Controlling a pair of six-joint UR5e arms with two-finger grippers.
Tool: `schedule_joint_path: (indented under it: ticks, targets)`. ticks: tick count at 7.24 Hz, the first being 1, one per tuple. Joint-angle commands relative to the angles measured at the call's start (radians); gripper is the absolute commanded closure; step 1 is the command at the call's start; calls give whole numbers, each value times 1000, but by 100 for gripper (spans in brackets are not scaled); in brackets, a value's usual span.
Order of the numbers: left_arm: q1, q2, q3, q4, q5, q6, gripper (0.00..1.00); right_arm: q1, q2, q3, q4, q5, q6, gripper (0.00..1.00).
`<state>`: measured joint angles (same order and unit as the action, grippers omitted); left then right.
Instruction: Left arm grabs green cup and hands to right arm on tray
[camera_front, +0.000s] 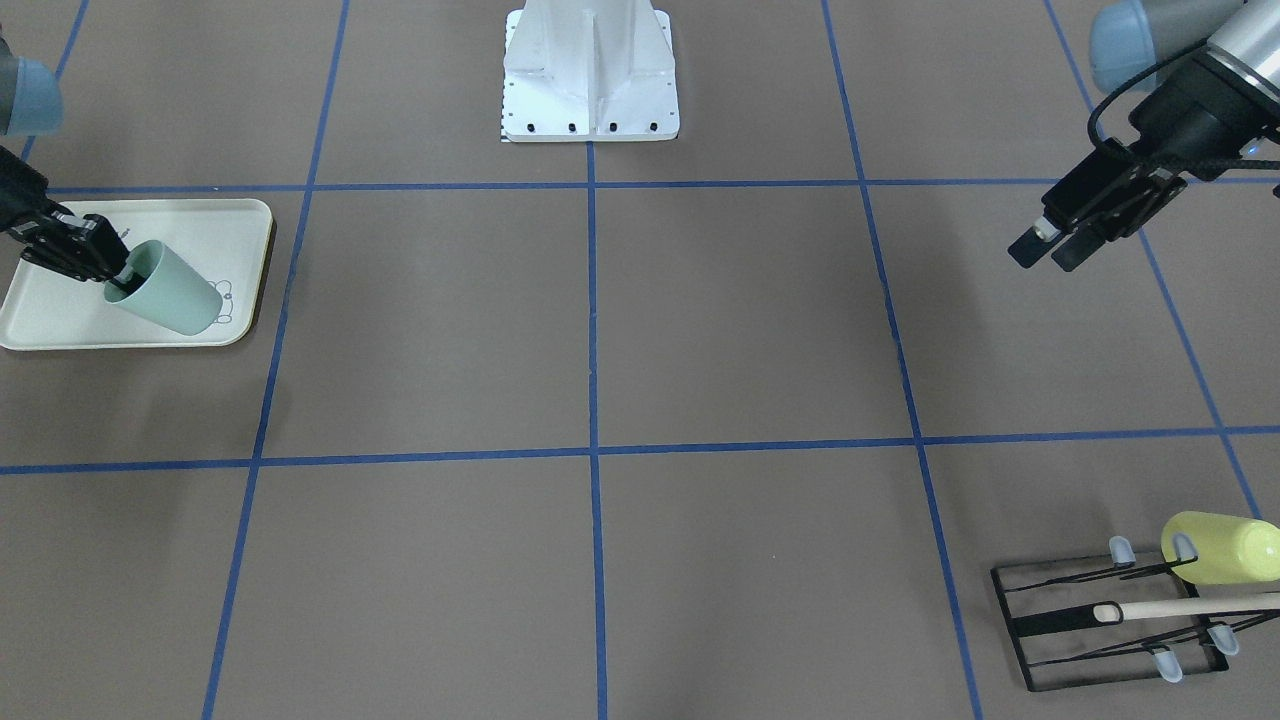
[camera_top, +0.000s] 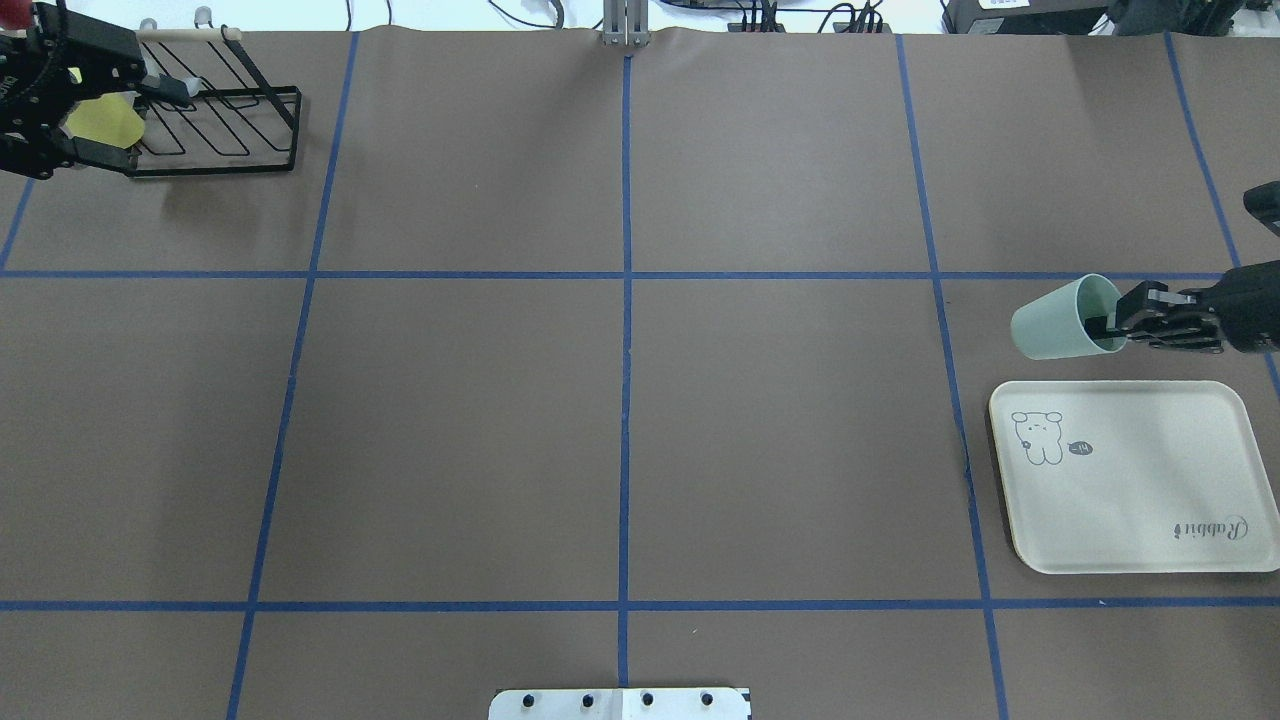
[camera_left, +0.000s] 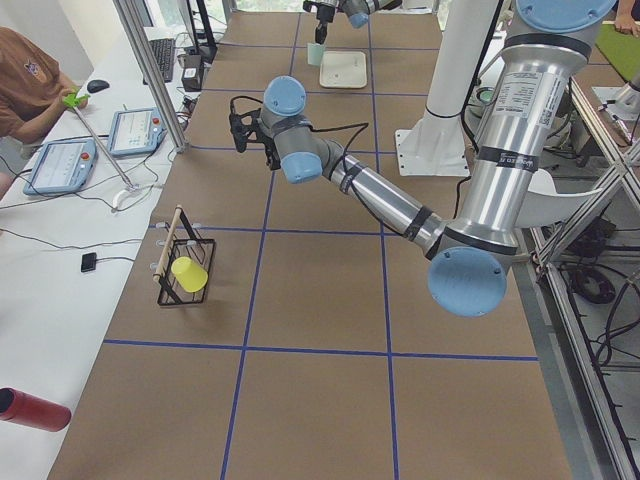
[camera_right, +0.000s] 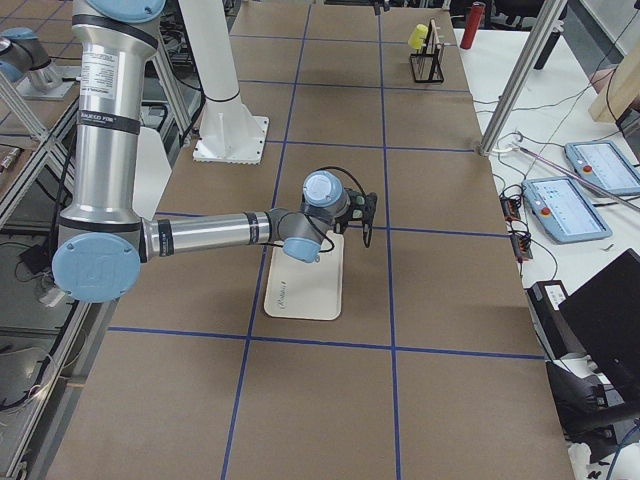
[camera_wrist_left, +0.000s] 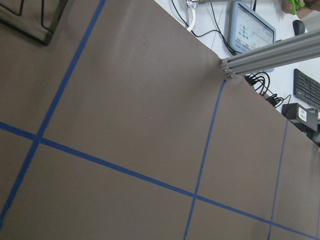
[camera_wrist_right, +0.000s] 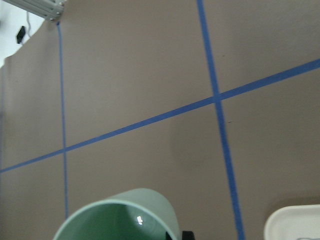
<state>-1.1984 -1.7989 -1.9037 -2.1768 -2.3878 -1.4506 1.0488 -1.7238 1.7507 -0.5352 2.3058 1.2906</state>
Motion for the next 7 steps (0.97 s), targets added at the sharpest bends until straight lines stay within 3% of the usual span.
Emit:
schedule_joint_path:
  ticks: [1, 2, 5, 7]
  targets:
    - [-3, 9, -2, 32, 19, 54, 0, 13, -106, 16, -100, 0, -115, 100]
    - [-3, 9, -2, 44, 19, 64, 0, 10, -159, 45, -153, -2, -172, 100]
    - [-3, 7, -5, 45, 19, 64, 0, -114, -214, 52, -164, -73, -189, 100]
    - [-3, 7, -5, 45, 19, 64, 0, -121, -232, 52, -163, -97, -194, 100]
